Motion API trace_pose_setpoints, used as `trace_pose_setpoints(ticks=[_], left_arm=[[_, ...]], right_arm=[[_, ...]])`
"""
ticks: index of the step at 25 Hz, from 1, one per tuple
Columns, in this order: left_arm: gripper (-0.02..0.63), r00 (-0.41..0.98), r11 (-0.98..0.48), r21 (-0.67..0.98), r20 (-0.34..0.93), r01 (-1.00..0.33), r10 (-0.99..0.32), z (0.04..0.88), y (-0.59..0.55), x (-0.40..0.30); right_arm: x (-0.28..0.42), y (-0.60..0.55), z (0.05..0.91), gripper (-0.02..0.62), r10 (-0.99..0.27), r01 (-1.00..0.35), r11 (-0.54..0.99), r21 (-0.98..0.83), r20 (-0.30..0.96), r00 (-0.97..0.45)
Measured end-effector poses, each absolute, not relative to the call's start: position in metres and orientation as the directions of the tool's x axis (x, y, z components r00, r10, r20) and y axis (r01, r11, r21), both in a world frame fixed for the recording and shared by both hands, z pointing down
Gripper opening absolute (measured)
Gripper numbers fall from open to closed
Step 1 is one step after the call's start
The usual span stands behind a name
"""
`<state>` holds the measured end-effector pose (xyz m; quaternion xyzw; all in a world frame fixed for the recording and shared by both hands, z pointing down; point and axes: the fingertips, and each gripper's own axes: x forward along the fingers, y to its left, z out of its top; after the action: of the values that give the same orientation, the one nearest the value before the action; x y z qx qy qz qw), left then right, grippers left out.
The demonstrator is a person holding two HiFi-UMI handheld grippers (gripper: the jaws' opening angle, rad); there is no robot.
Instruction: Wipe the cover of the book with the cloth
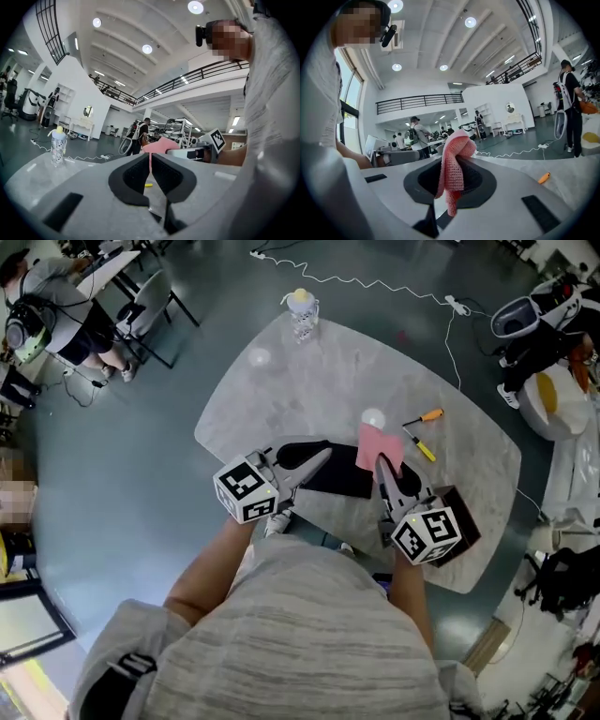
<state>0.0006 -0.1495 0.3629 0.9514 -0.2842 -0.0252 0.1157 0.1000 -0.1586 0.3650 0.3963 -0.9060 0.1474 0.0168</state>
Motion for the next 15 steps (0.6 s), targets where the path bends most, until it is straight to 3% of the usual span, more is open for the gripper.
trace_pose_setpoints(ticks=[7,15], left_arm=[[0.026,0.928,-0.885,0.280,0.064,-0.371,-0.368,0.399,-0.196,-0.025],[0.026,0.955,-0.903,0.312,0.072,-0.295,-0.287,0.432,-0.226,-0.032]], right_arm=[[0.080,-0.187,0.402,0.049,-0.824,-0.857,0.465,-0.222,0.244,-0.511],[0.096,-0.202,0.470,0.049,-0.858,-0.950,0.303,-0.082,0.410,-0.309]])
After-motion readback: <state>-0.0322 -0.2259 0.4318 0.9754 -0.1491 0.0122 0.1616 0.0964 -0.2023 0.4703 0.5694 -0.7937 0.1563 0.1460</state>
